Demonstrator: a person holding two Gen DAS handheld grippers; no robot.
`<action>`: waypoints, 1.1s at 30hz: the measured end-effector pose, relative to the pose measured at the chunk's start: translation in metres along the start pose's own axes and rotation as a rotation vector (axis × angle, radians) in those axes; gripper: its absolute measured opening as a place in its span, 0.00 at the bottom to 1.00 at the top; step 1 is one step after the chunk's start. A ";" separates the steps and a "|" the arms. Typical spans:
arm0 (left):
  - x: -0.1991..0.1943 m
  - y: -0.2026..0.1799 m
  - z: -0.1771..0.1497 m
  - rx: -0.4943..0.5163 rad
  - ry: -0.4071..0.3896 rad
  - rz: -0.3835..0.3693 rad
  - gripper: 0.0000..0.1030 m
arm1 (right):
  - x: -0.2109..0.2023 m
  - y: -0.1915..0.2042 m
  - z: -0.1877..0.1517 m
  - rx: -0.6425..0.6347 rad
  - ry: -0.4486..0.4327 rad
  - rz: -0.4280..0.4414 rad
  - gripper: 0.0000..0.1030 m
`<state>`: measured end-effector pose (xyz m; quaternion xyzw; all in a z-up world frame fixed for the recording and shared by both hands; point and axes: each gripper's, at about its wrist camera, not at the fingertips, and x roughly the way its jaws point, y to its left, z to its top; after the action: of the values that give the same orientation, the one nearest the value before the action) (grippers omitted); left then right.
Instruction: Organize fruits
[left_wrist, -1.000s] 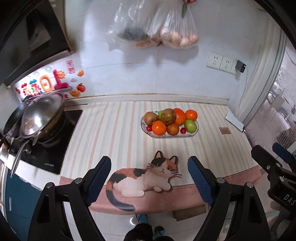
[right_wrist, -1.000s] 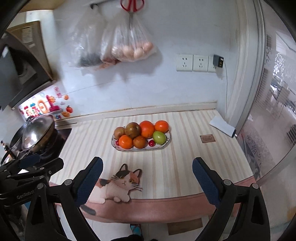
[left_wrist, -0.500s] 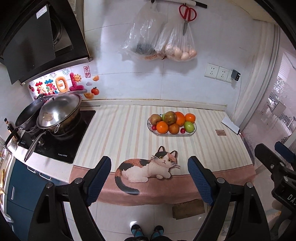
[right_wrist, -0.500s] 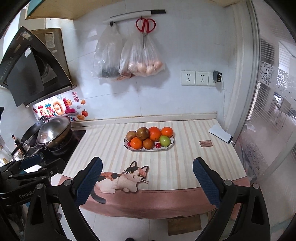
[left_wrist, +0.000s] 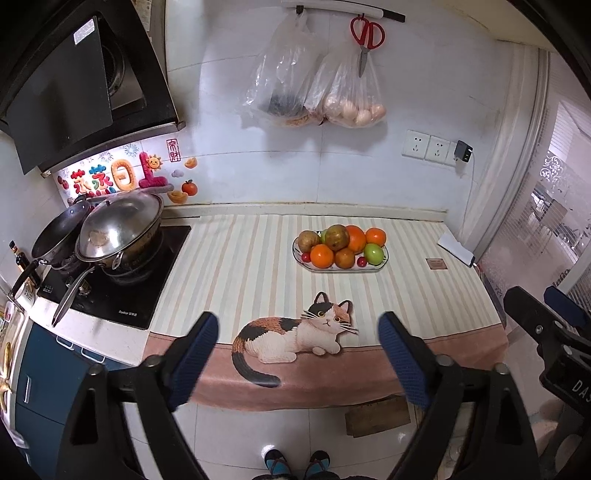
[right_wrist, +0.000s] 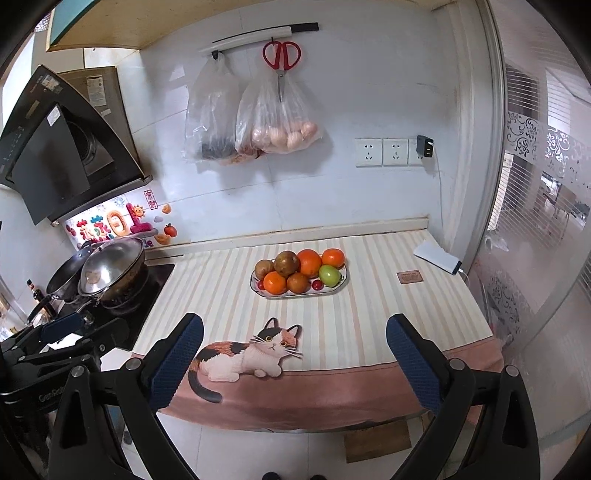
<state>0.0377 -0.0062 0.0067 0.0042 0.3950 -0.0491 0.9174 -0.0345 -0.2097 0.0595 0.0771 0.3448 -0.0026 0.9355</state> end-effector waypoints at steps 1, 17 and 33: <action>0.002 -0.001 0.001 0.003 0.001 0.005 0.98 | 0.005 -0.001 0.002 0.005 0.008 0.017 0.99; 0.068 0.005 0.029 -0.013 0.072 0.086 0.98 | 0.092 -0.007 0.030 -0.004 0.091 0.027 0.99; 0.090 0.008 0.033 -0.001 0.102 0.113 0.98 | 0.133 -0.004 0.027 -0.022 0.139 0.015 0.99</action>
<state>0.1238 -0.0074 -0.0355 0.0286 0.4406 0.0033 0.8973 0.0843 -0.2110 -0.0064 0.0693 0.4082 0.0134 0.9101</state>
